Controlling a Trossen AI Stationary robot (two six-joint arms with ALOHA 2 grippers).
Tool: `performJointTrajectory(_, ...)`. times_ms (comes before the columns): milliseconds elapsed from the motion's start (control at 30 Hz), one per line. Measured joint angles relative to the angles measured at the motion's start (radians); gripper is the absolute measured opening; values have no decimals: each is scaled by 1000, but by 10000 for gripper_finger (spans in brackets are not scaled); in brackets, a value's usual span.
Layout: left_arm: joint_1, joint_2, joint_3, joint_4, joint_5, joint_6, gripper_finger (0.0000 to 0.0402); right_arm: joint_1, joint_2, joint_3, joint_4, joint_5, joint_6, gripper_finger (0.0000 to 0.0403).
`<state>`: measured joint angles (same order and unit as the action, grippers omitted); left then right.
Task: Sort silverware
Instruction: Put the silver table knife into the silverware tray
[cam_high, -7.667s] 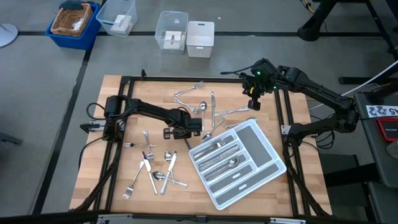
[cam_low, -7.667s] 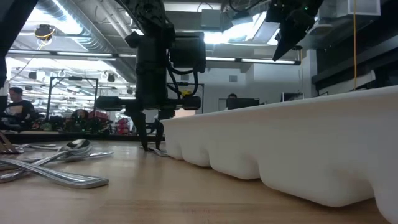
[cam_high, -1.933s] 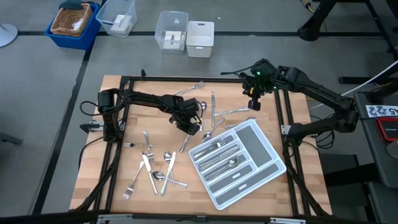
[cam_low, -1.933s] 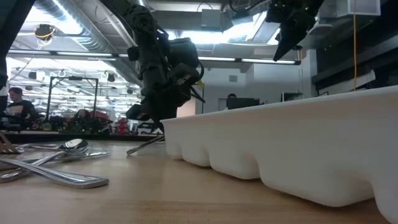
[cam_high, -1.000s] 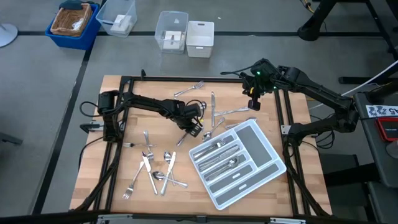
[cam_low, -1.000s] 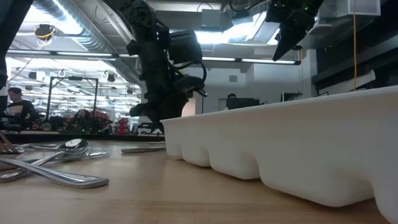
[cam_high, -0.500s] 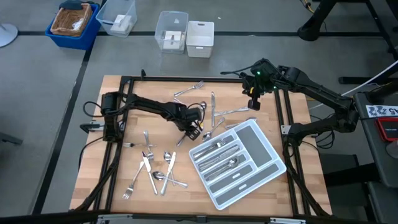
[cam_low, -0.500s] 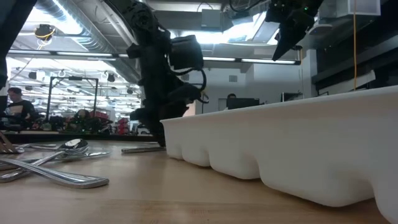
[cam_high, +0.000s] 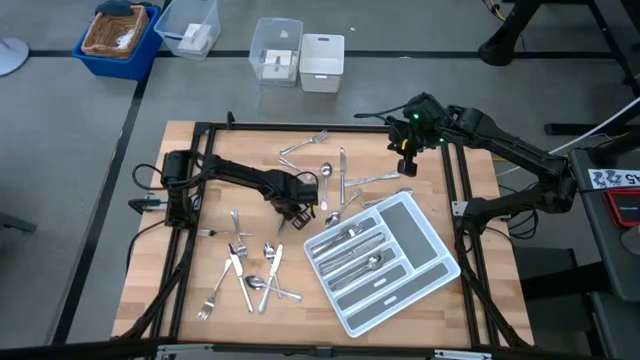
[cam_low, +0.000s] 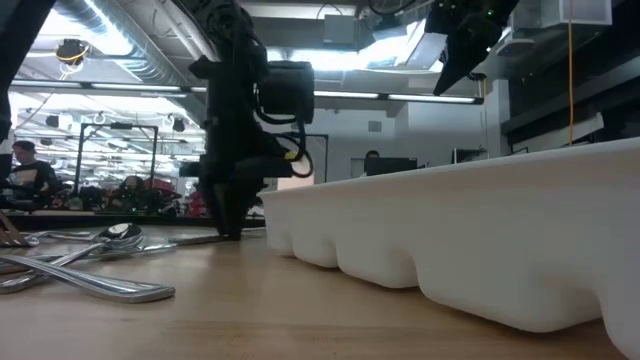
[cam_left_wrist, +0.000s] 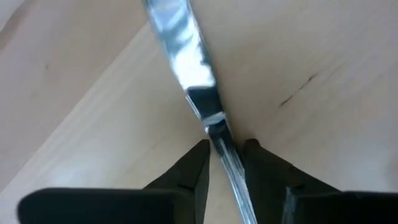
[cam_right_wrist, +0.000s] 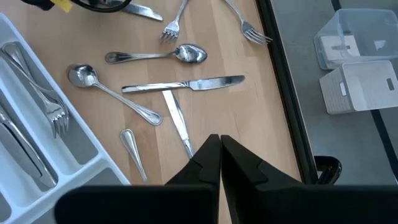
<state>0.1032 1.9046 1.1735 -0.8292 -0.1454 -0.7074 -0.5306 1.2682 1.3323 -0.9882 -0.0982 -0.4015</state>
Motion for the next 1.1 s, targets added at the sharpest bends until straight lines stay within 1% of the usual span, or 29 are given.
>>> performJointTrajectory(133,23,0,-1,-36,22,0,66,0,0,0,0,0,0,14)
performJointTrajectory(233,41,0,-2,-32,54,1,55,0,0,0,-1,0,0,14)
performJointTrajectory(367,57,0,-2,-30,68,4,37,0,0,0,-1,0,0,14)
performJointTrajectory(500,63,0,-2,-23,83,41,24,0,0,0,-3,0,0,14)
performJointTrajectory(800,62,-2,-4,-5,95,60,19,0,0,0,-10,0,0,14)
performJointTrajectory(1100,62,-5,-1,1,130,29,18,0,0,0,-10,0,0,14)
